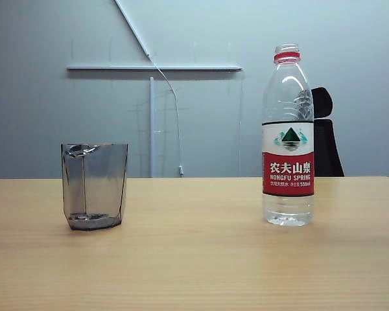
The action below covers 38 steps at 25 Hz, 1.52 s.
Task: Pick up the mineral water bottle on the table and pour water into the mug until it's half full.
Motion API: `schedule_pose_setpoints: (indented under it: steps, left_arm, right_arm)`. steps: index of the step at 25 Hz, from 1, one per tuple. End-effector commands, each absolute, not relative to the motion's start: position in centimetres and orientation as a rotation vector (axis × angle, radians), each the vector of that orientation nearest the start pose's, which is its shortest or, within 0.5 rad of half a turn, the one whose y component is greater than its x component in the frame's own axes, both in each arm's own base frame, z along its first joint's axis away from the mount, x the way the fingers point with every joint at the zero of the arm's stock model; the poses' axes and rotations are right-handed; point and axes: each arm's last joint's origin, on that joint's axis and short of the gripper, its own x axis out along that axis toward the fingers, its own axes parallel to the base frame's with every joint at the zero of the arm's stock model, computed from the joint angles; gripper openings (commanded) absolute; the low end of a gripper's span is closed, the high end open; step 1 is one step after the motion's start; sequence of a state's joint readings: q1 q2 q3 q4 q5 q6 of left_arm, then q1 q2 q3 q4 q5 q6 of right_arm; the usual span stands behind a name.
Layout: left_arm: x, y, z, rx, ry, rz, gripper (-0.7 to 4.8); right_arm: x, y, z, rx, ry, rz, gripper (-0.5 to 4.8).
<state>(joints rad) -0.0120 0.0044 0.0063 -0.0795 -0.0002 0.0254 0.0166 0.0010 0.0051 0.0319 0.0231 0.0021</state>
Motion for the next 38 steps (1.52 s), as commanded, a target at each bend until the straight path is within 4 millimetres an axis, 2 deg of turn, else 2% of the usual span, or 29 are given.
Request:
schedule_pose_setpoints:
  steps: [1,15,17,22,25,27,29,32,37,38]
  left_arm:
    - [9.7,-0.1,15.9,0.023,0.070,-0.016,-0.02]
    - [9.7,-0.3,15.9,0.023,0.070,-0.026,-0.02]
    - [9.7,-0.6,15.9,0.025,0.070,-0.056,-0.02]
    - [9.5,-2.3,15.9,0.031,0.067,-0.237,-0.02]
    - [8.9,-4.0,15.9,0.037,0.065,-0.422,-0.02]
    - [8.3,-5.1,15.9,0.041,0.063,-0.550,-0.02]
    - [7.8,-6.0,15.7,0.051,0.081,-0.656,-0.02]
    - [7.7,-6.5,15.4,0.069,0.123,-0.702,-0.02]
    - [7.9,-6.7,14.8,0.092,0.186,-0.701,-0.02]
    - [7.9,-6.7,14.9,0.091,0.185,-0.702,-0.02]
  right_arm:
    - [9.7,0.1,16.9,0.000,-0.051,-0.006,-0.05]
    - [9.7,0.1,16.9,0.002,-0.051,-0.004,-0.05]
    - [9.7,0.2,16.9,0.050,-0.053,0.023,-0.05]
    - [9.7,0.6,17.0,0.313,-0.040,0.182,-0.05]
    - [9.6,0.9,17.1,0.389,-0.018,0.286,-0.05]
    - [9.5,1.2,17.3,0.543,0.022,0.381,-0.05]
    - [9.3,1.5,17.9,0.614,0.041,0.503,-0.05]
    - [8.9,1.6,18.9,0.589,0.076,0.519,-0.05]
    - [8.2,1.9,21.2,0.351,0.122,0.475,0.06]
    - [8.5,2.2,21.6,0.271,0.116,0.505,1.13]
